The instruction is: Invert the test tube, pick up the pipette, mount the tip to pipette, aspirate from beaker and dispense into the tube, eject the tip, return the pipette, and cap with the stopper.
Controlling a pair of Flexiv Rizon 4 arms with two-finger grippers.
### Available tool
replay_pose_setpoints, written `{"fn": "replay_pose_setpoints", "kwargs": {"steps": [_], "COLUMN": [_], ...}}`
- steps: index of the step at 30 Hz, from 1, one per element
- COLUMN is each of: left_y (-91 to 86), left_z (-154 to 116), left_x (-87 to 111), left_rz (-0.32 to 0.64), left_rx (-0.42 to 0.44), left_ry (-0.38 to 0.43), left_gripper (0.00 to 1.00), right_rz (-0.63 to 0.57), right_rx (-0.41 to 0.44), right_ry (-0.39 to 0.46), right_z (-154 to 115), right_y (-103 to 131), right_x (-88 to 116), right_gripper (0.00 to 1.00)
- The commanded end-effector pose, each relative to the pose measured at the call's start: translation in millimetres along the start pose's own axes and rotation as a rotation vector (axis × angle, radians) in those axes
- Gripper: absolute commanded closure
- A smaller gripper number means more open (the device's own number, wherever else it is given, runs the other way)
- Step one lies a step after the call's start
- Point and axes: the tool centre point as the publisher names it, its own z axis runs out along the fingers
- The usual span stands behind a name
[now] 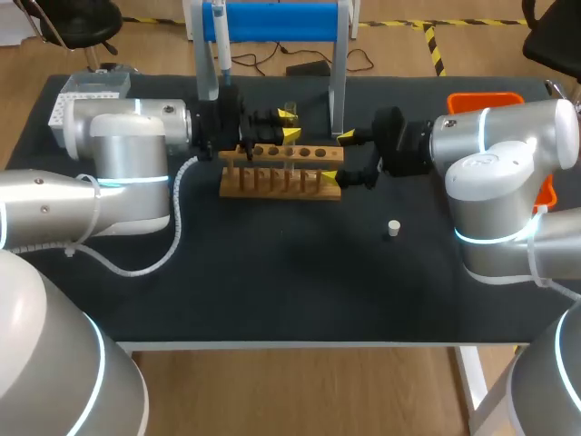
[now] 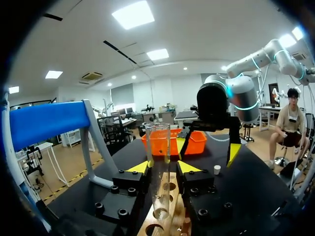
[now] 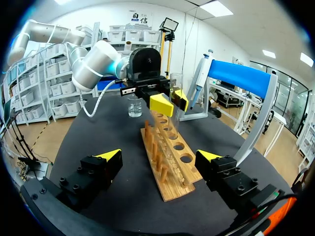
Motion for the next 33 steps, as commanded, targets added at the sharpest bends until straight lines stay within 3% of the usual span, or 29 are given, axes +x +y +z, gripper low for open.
{"fn": "replay_pose_setpoints", "kwargs": {"steps": [1,8,13,25,30,33], "left_y": [-0.1,-7.0,-23.9,-78.6,-88.9,-92.1], "left_z": [-1,-6,-20,-103,-146,-159], "left_x": [3.3,0.4,1.9,16.8,29.0,34.0], "left_rz": [-0.011,-0.053,-0.060,-0.134,-0.233,-0.268], "left_rx": [-0.009,-0.044,-0.099,-0.244,-0.323,-0.371], "left_ry": [-0.015,-0.005,0.001,-0.086,-0.207,-0.251], "left_gripper": [0.00,0.00,0.00,0.00,0.00,0.00], "right_rz": [0.000,0.000,0.000,0.000,0.000,0.000], "right_rx": [0.000,0.000,0.000,0.000,0.000,0.000], "right_ry": [0.001,0.001,0.001,0.001,0.001,0.001], "right_z": [0,0,0,0,0,0], "right_y": [0,0,0,0,0,0], "right_x": [0,0,0,0,0,0], "right_gripper": [0.00,0.00,0.00,0.00,0.00,0.00]}}
